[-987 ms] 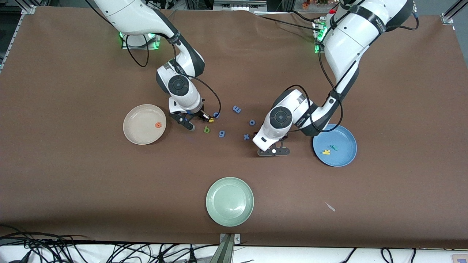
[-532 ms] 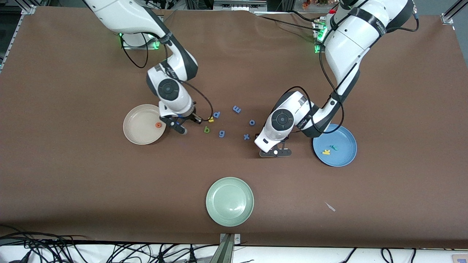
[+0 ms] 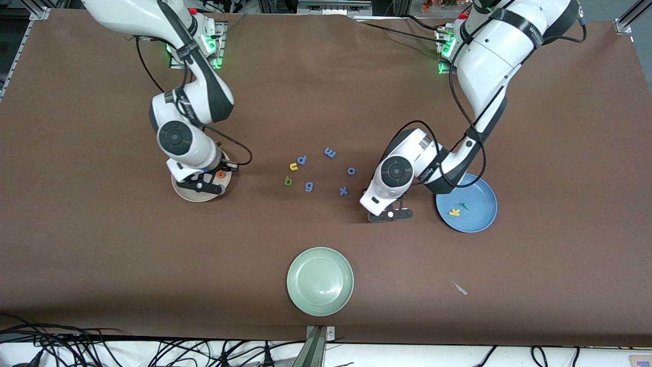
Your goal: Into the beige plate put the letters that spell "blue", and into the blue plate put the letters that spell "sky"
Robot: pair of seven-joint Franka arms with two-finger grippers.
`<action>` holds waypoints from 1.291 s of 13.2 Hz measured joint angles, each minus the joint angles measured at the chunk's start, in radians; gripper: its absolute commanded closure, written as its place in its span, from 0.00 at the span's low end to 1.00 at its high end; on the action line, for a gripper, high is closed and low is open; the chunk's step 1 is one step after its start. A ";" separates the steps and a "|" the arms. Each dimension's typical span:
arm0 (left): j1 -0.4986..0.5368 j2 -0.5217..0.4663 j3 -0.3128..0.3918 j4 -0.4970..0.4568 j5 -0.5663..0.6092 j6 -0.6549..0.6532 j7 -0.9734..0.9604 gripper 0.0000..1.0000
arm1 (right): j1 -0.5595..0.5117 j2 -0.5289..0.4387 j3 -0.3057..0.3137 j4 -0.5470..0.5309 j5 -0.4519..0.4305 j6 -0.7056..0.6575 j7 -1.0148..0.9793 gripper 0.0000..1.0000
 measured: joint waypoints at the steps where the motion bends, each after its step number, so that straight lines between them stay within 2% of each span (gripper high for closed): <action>1: 0.017 -0.029 0.000 0.008 0.001 -0.047 0.009 1.00 | -0.005 0.000 -0.010 -0.013 0.000 0.006 -0.033 0.70; 2: 0.033 -0.061 0.000 0.009 0.001 -0.096 0.032 1.00 | -0.008 0.000 -0.012 -0.026 0.000 0.015 -0.045 0.48; 3: 0.047 -0.087 0.000 0.009 0.001 -0.141 0.057 1.00 | -0.006 0.000 -0.011 -0.033 0.000 0.022 -0.047 0.38; 4: 0.067 -0.104 0.002 0.007 0.003 -0.171 0.096 1.00 | -0.004 0.000 -0.011 -0.036 0.000 0.026 -0.046 0.36; 5: 0.097 -0.113 0.003 0.006 0.005 -0.190 0.161 0.96 | -0.003 0.000 -0.009 -0.036 0.000 0.027 -0.040 0.36; 6: 0.135 -0.118 0.003 0.005 0.005 -0.210 0.248 0.73 | -0.002 -0.001 -0.006 -0.036 0.000 0.028 -0.022 0.36; 7: 0.176 -0.122 0.003 0.005 0.005 -0.227 0.324 0.25 | -0.002 -0.001 0.003 -0.036 0.000 0.028 0.010 0.35; 8: 0.208 -0.126 0.003 0.004 0.005 -0.242 0.372 0.00 | -0.001 -0.002 0.022 -0.036 0.000 0.030 0.055 0.35; 13: 0.243 -0.145 -0.008 0.007 0.005 -0.253 0.463 0.00 | 0.059 0.030 0.132 -0.010 0.000 0.093 0.450 0.35; 15: 0.241 -0.194 -0.019 0.013 0.005 -0.253 0.466 0.00 | 0.107 0.083 0.162 0.055 0.000 0.107 0.609 0.33; 17: 0.236 -0.267 -0.026 0.016 0.005 -0.256 0.472 0.00 | 0.149 0.136 0.164 0.118 0.000 0.121 0.711 0.31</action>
